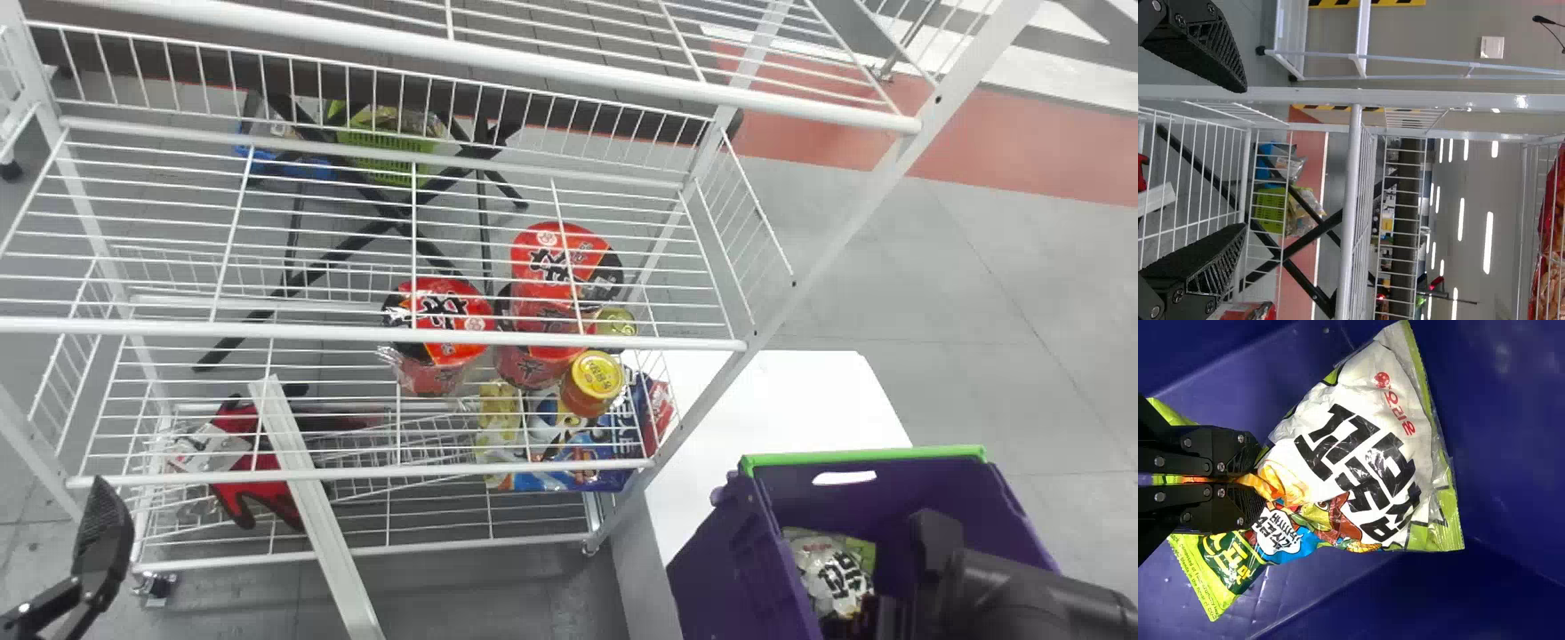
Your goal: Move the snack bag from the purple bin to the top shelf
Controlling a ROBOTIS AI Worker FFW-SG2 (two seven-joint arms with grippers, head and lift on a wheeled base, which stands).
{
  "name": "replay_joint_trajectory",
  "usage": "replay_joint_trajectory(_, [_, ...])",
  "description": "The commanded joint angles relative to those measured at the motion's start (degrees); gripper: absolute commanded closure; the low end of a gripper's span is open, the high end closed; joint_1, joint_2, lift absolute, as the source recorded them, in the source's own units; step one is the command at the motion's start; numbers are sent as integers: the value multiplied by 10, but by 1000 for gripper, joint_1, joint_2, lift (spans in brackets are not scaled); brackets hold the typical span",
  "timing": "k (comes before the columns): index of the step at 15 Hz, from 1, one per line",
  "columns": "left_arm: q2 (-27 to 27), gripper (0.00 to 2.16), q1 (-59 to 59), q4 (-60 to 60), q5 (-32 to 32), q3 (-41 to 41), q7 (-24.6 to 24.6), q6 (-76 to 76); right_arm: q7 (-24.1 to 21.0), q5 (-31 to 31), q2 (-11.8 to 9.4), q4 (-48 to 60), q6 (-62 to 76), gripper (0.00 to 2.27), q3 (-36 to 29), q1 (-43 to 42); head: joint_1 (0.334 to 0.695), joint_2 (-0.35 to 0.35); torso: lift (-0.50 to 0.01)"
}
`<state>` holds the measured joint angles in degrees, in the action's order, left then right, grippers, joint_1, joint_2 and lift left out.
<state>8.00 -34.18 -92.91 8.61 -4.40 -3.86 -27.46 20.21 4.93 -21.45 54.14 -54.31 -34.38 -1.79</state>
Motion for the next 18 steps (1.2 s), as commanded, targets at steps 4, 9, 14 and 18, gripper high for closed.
replay_joint_trajectory(4, [0, 83, 0, 0, -2, -3, 0, 0, 2, 0, 3, 1, 2, 2189, 4, -1, 695, -350, -337])
replay_joint_trajectory(9, [3, 83, -2, -1, -5, -8, 0, 4, 9, -14, 19, 27, 2, 2192, 1, 19, 695, -350, -317])
replay_joint_trajectory(14, [5, 83, -5, -3, -6, -13, 3, 5, 10, -32, 25, 44, 9, 2189, -5, 40, 695, -350, -297])
replay_joint_trajectory(18, [6, 83, -6, -3, -9, -16, 3, 7, 10, -41, 26, 49, 18, 2192, -8, 52, 695, -350, -282])
